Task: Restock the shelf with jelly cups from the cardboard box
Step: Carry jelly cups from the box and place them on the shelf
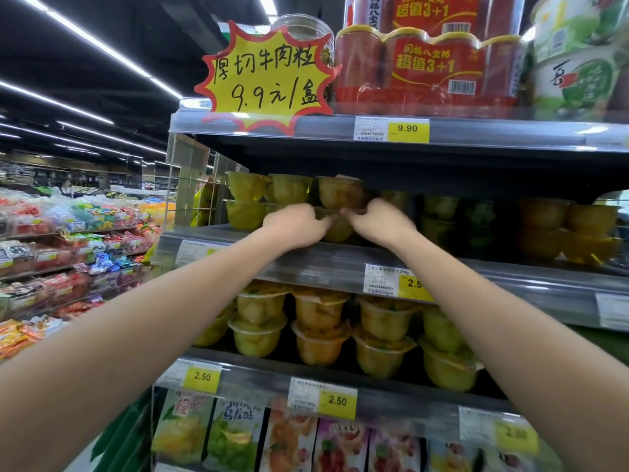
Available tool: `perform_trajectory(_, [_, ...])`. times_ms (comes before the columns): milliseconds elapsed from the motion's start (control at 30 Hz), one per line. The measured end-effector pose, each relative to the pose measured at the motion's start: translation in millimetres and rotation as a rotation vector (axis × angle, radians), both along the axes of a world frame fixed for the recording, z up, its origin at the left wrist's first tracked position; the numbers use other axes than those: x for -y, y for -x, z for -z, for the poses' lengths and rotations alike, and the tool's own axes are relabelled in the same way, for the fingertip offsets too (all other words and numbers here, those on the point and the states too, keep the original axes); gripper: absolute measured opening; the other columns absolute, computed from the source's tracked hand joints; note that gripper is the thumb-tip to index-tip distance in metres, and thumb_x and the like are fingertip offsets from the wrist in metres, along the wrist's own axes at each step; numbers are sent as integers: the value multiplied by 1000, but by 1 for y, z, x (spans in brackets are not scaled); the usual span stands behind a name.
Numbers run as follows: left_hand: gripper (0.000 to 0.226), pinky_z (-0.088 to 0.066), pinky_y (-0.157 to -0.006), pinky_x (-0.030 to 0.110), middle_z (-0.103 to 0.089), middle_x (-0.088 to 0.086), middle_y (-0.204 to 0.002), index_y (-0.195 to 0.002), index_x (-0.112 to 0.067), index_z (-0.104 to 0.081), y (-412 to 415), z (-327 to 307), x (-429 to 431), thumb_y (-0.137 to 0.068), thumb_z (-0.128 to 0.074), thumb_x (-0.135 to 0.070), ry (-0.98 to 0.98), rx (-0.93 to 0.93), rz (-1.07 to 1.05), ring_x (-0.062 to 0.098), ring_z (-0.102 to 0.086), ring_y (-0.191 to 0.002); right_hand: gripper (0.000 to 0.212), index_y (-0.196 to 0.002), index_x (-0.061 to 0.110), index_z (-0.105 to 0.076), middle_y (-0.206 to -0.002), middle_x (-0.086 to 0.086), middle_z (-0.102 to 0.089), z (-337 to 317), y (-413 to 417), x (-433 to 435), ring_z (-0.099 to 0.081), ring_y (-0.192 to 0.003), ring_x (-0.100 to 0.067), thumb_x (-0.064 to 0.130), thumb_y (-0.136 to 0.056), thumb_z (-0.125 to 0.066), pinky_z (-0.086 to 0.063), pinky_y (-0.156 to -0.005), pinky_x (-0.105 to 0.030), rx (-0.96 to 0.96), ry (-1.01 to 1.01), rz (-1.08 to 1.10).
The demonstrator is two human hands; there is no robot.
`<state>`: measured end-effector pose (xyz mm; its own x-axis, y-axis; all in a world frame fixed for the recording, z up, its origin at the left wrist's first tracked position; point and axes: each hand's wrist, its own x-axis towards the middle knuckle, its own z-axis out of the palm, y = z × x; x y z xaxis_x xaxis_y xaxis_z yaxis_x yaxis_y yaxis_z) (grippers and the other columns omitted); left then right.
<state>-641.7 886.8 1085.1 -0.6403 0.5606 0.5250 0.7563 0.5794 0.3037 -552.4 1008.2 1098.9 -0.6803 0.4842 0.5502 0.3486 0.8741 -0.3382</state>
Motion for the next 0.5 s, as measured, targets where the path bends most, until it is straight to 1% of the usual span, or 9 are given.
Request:
perform_trajectory(33, [51, -46, -70, 32, -56, 1, -79, -92, -14, -58, -6, 2, 5, -96, -33, -59, 13, -54, -42, 21, -58, -80, 48, -93, 14, -60, -93, -10, -61, 5, -7, 5, -60, -91, -30, 57, -95, -40, -44, -74, -32, 34, -55, 41])
perform_trajectory(100, [56, -43, -68, 32, -56, 0, -75, -86, -14, -59, -18, 8, 15, -97, -28, -58, 29, -177, -112, 20, -56, -74, 49, -83, 14, -56, -81, -5, -53, 16, -22, 15, -52, -76, -25, 54, -98, -32, -38, -68, -32, 52, -153, 85])
perform_trajectory(200, [56, -38, -66, 32, -61, 3, -84, -84, -15, -60, -33, 25, 26, -99, -24, -56, 40, -317, -157, 21, -54, -76, 52, -80, 16, -59, -81, -3, -59, 36, -42, 28, -57, -78, -26, 49, -101, -25, -38, -67, -33, 29, -318, 114])
perform_trajectory(267, [56, -41, -71, 34, -66, 7, -97, -94, -14, -63, -38, 41, 33, -98, -26, -55, 7, -424, -152, 24, -59, -88, 51, -89, 15, -63, -91, -6, -66, 55, -51, 32, -61, -88, -28, 48, -101, -27, -40, -72, -36, 3, -513, 141])
perform_trajectory(300, [55, -43, -79, 37, -66, 9, -107, -106, -13, -63, -38, 50, 35, -97, -28, -55, -11, -486, -136, 26, -59, -99, 49, -99, 13, -63, -98, -8, -67, 64, -55, 34, -61, -92, -30, 48, -100, -29, -41, -76, -38, -15, -596, 144])
perform_trajectory(367, [59, -40, -96, 40, -56, 10, -131, -131, -13, -51, -40, 67, 42, -95, -35, -56, -21, -555, -88, 28, -51, -120, 51, -119, 9, -58, -113, -12, -64, 77, -64, 38, -58, -102, -32, 49, -98, -34, -41, -86, -42, 6, -671, 138])
perform_trajectory(400, [64, -38, -100, 41, -49, 10, -140, -139, -12, -44, -41, 75, 46, -93, -39, -57, -13, -568, -72, 28, -45, -127, 54, -126, 7, -54, -120, -14, -61, 81, -69, 40, -56, -108, -34, 49, -97, -37, -40, -91, -44, 16, -680, 123])
perform_trajectory(433, [68, -37, -103, 42, -44, 11, -145, -143, -12, -39, -43, 80, 50, -91, -43, -56, -5, -578, -60, 28, -40, -132, 56, -130, 5, -51, -125, -16, -58, 84, -74, 43, -54, -113, -35, 49, -96, -40, -40, -95, -46, 13, -681, 102])
perform_trajectory(500, [70, -37, -103, 45, -40, 13, -148, -142, -11, -40, -50, 89, 59, -88, -49, -54, 18, -585, -48, 30, -39, -134, 56, -129, 5, -52, -130, -18, -55, 91, -84, 51, -51, -118, -35, 48, -94, -45, -42, -96, -46, -12, -691, 62])
